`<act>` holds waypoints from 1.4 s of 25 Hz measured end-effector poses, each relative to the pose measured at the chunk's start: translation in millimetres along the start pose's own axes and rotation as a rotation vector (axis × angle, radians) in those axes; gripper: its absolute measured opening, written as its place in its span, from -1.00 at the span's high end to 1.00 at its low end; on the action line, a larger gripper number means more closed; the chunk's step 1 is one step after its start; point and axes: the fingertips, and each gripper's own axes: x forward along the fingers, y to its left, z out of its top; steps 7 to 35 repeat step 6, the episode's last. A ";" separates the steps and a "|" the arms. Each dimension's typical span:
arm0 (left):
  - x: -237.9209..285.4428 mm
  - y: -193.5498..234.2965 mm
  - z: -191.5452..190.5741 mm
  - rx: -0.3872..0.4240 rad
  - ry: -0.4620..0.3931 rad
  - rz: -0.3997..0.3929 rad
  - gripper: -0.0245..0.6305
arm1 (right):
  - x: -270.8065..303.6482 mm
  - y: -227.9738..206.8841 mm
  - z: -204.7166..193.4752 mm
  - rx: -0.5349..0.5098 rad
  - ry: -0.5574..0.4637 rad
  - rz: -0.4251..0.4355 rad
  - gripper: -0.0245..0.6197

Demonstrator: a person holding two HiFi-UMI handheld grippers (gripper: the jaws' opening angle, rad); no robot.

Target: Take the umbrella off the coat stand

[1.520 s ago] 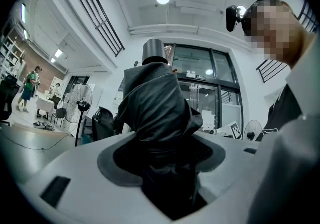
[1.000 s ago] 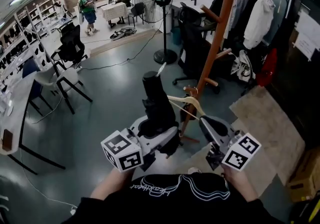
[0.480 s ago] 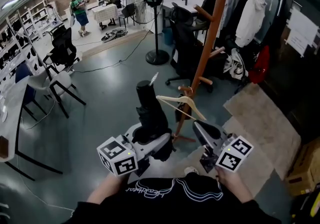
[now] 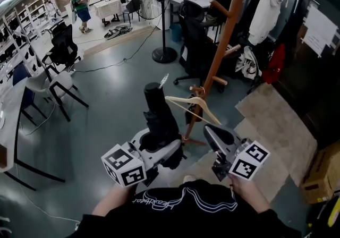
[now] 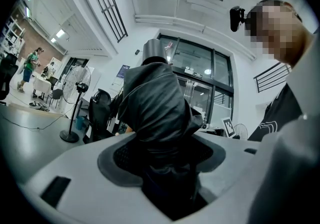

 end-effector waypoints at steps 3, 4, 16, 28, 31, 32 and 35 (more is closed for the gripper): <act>4.4 -3.5 -2.3 0.003 0.007 -0.004 0.15 | -3.8 -1.1 0.3 0.002 0.003 0.001 0.92; 5.9 -4.3 -2.6 0.005 0.010 -0.007 0.15 | -4.5 -1.6 1.3 0.000 0.002 0.001 0.92; 8.6 -5.7 -2.8 0.007 0.016 -0.011 0.15 | -5.4 -2.5 3.8 -0.003 0.000 0.000 0.92; 8.6 -5.7 -2.8 0.007 0.016 -0.011 0.15 | -5.4 -2.5 3.8 -0.003 0.000 0.000 0.92; 8.6 -5.7 -2.8 0.007 0.016 -0.011 0.15 | -5.4 -2.5 3.8 -0.003 0.000 0.000 0.92; 8.6 -5.7 -2.8 0.007 0.016 -0.011 0.15 | -5.4 -2.5 3.8 -0.003 0.000 0.000 0.92; 8.6 -5.7 -2.8 0.007 0.016 -0.011 0.15 | -5.4 -2.5 3.8 -0.003 0.000 0.000 0.92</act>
